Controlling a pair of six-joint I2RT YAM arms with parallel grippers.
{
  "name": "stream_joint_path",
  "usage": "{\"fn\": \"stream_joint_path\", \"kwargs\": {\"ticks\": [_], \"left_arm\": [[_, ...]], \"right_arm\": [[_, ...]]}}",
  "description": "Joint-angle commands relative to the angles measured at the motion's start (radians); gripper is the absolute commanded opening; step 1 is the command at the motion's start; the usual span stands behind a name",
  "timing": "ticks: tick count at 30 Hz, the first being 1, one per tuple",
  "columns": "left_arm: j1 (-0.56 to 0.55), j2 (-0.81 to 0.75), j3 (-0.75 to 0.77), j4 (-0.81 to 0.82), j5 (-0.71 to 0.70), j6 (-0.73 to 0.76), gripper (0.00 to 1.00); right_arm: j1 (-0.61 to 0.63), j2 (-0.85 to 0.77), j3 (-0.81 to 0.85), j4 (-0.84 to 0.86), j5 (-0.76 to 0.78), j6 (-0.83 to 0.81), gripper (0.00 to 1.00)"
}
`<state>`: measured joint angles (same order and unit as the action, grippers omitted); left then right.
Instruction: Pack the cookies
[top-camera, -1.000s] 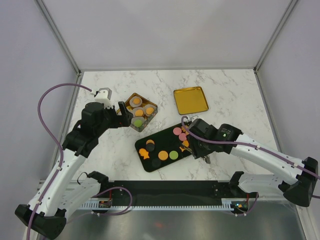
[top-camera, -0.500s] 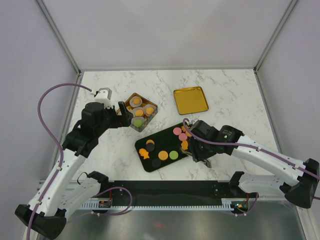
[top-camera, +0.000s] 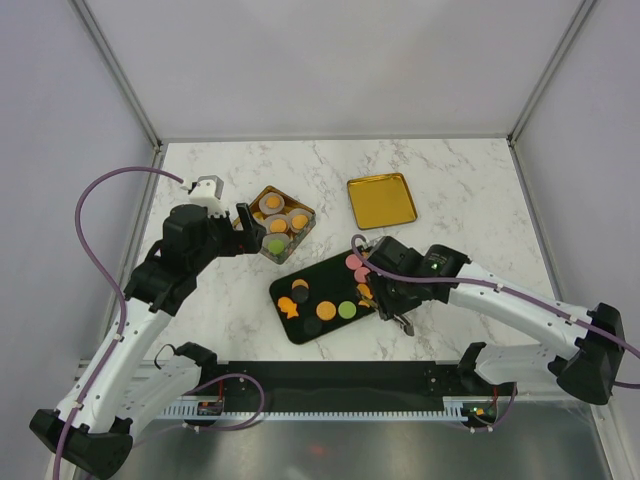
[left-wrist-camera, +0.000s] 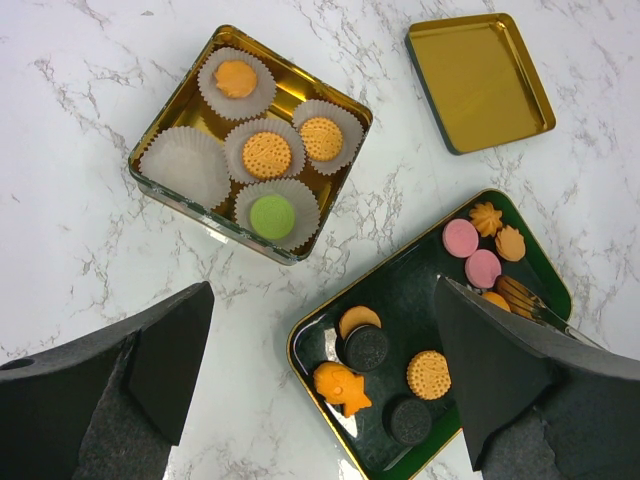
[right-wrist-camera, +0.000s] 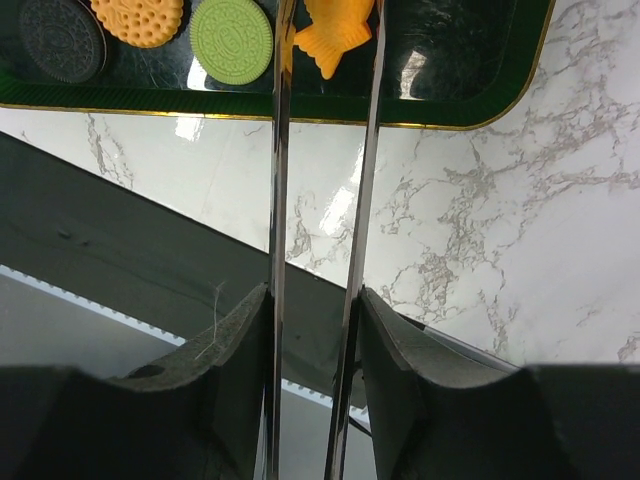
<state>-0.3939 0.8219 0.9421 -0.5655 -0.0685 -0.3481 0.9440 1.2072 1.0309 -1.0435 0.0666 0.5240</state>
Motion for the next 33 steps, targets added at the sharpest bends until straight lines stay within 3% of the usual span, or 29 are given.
{"fn": "stream_joint_path", "kwargs": {"ticks": [1, 20, 33], "left_arm": [[0.007, -0.015, -0.008, 0.046, 0.003, -0.009, 1.00], [0.007, -0.013, -0.008, 0.046, -0.002, -0.011, 1.00], [0.007, -0.012, -0.006, 0.046, -0.004, -0.009, 1.00]], "right_arm": [[-0.004, 0.009, 0.051, 0.036, 0.002, -0.024, 0.46], [-0.004, 0.087, 0.196, 0.020, 0.070, -0.079, 0.38], [-0.004, 0.143, 0.213, 0.057, 0.072, -0.104, 0.39]]}}
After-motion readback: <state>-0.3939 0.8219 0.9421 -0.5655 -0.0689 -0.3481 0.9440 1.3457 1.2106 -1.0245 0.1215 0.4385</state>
